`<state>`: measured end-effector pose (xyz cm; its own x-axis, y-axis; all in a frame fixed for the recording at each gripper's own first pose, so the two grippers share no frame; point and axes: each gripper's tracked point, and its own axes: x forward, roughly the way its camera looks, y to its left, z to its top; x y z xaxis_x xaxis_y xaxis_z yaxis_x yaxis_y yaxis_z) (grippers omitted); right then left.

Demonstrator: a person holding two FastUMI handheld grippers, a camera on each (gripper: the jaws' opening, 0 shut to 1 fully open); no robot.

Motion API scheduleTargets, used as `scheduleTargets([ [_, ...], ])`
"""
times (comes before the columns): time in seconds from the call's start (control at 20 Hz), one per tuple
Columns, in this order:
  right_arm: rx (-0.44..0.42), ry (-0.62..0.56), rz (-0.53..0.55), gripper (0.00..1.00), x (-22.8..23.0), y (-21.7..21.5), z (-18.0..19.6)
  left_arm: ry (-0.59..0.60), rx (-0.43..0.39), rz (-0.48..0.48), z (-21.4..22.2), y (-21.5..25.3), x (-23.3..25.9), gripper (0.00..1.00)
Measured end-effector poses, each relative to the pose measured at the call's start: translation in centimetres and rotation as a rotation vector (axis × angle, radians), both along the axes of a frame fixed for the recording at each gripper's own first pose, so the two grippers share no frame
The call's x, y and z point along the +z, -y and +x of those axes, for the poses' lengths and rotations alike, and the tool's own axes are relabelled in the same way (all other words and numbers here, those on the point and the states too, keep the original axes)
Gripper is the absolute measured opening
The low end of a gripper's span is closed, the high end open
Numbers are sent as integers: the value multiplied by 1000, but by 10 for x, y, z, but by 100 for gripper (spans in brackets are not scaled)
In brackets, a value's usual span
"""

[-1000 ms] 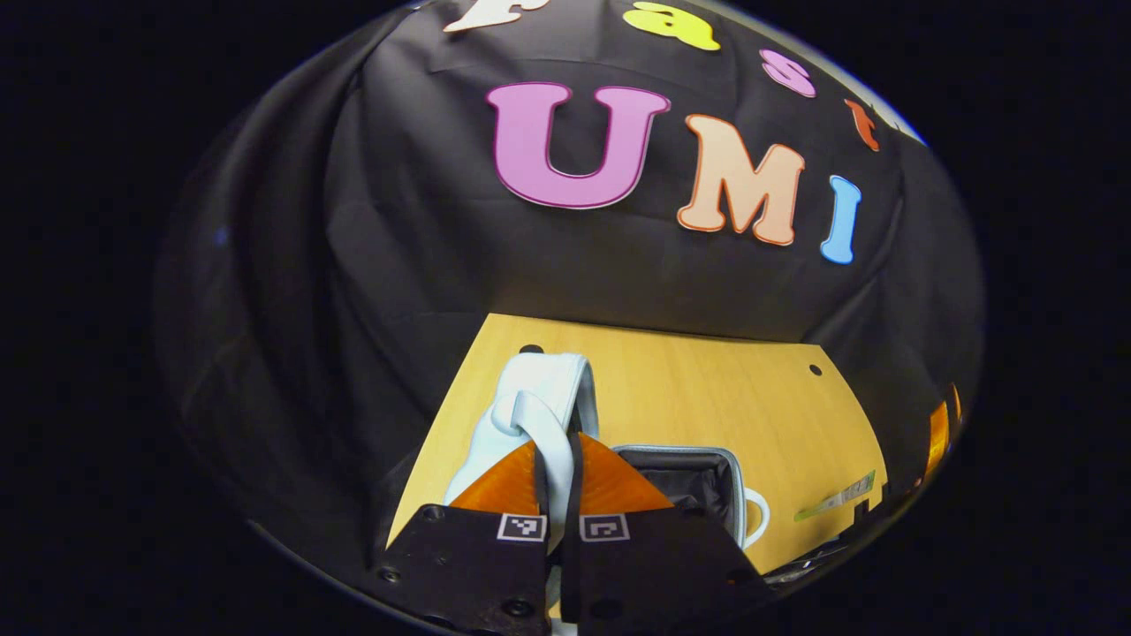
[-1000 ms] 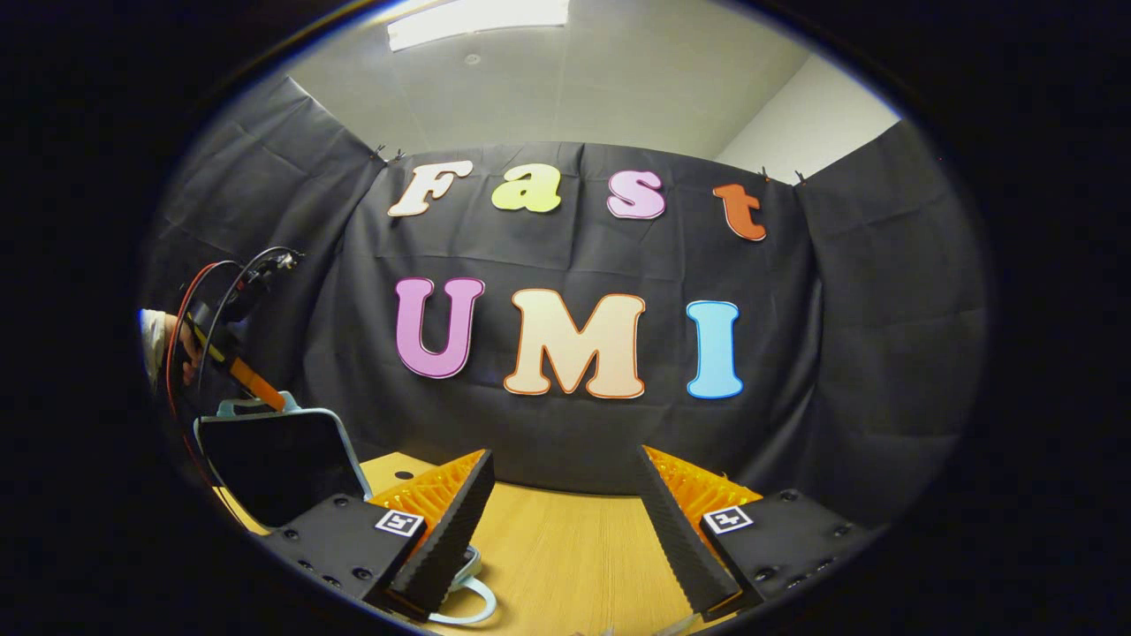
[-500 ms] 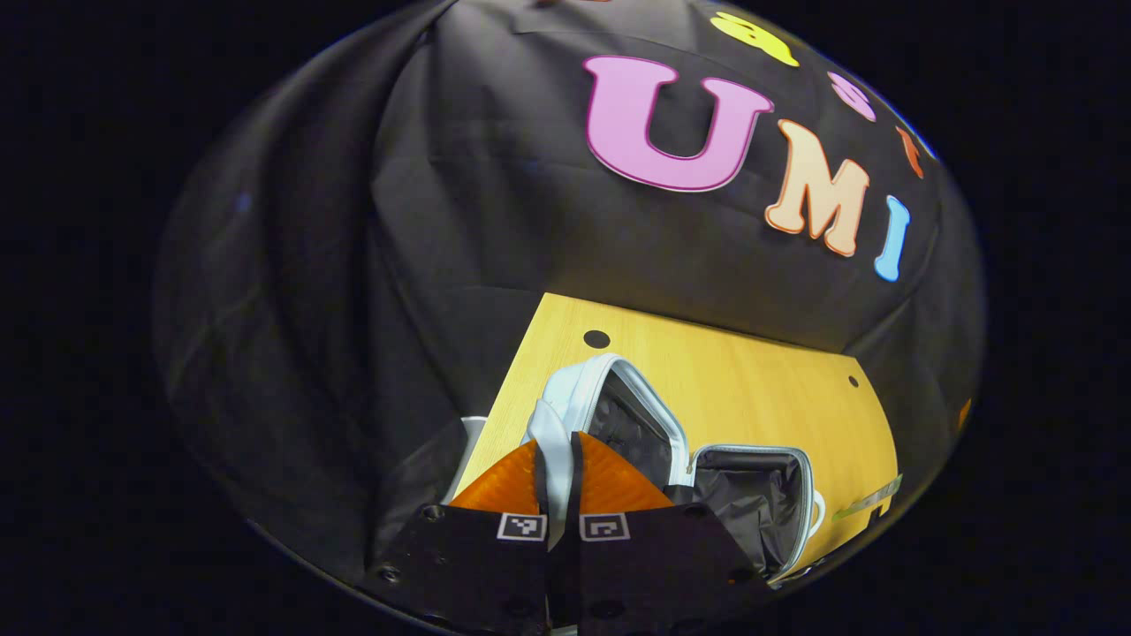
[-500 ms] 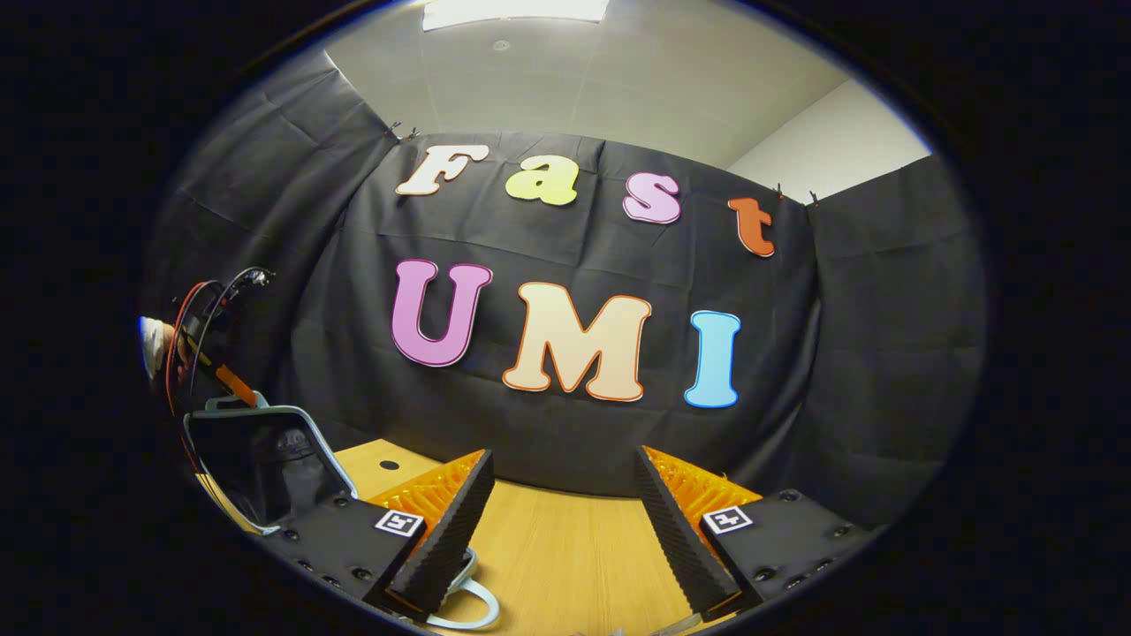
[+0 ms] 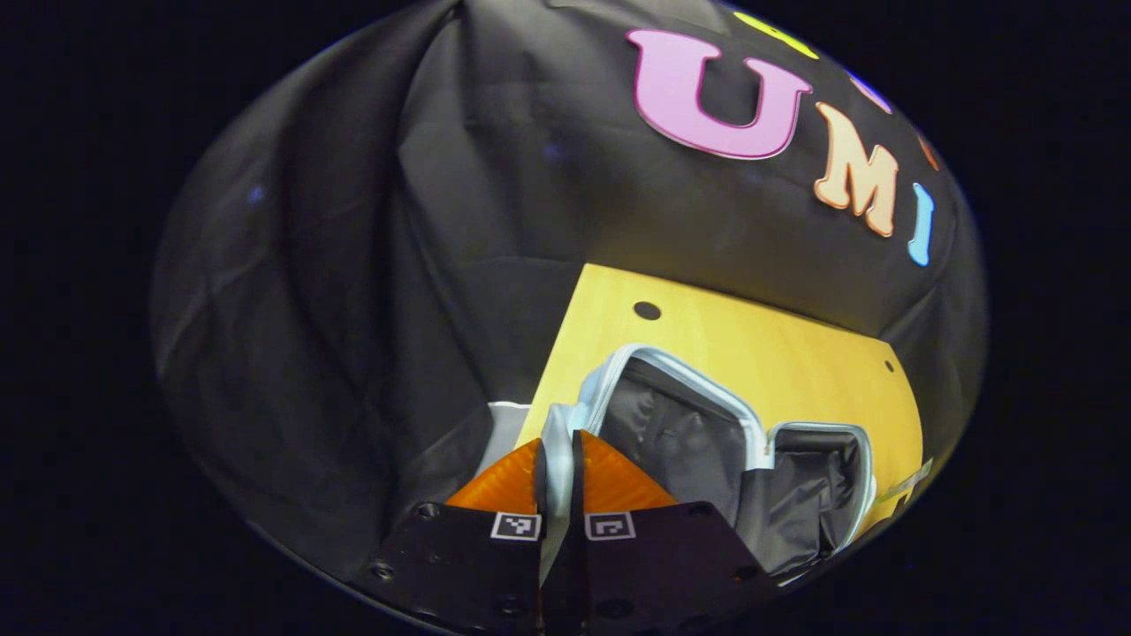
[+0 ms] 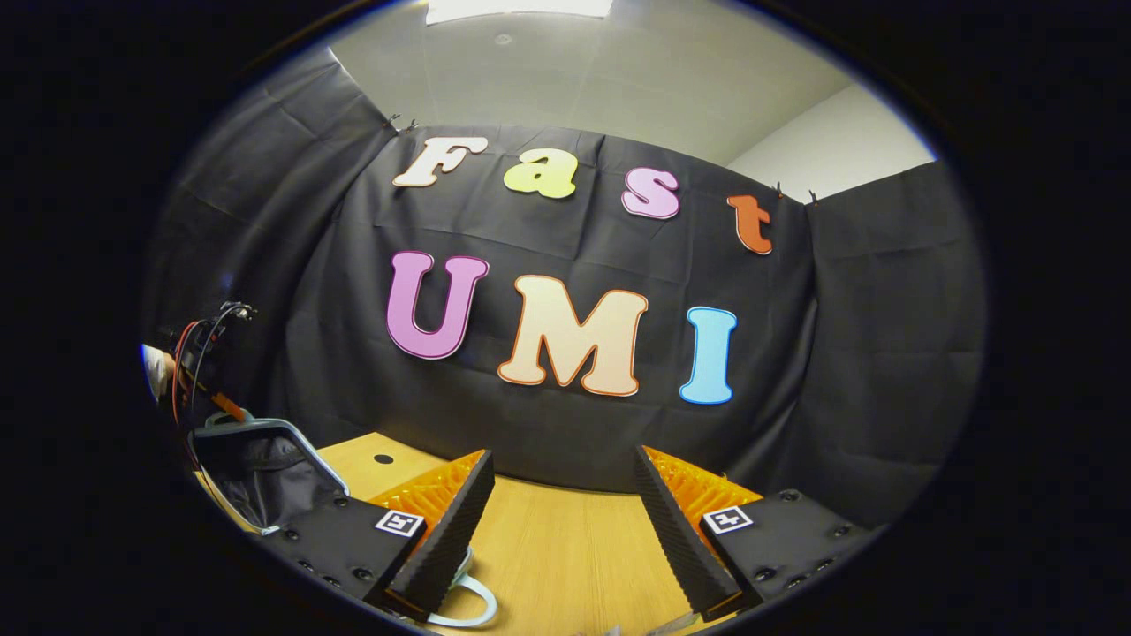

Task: First open the suitcase, pack the skin care products into it, and then close the suitcase.

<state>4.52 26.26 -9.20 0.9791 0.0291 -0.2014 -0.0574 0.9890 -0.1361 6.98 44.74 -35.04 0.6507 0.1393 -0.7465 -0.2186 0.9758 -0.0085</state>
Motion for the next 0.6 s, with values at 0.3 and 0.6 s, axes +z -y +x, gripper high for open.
scheduleTargets([
  [0.3, -16, -3, 6, 98, 1, 12, -1, 49, 80, -30, -6, -13, -12, 0],
  [0.6, -32, 32, 51, 98, 12, 31, -1, 300, -11, 49, 10, 37, 71, 59],
])
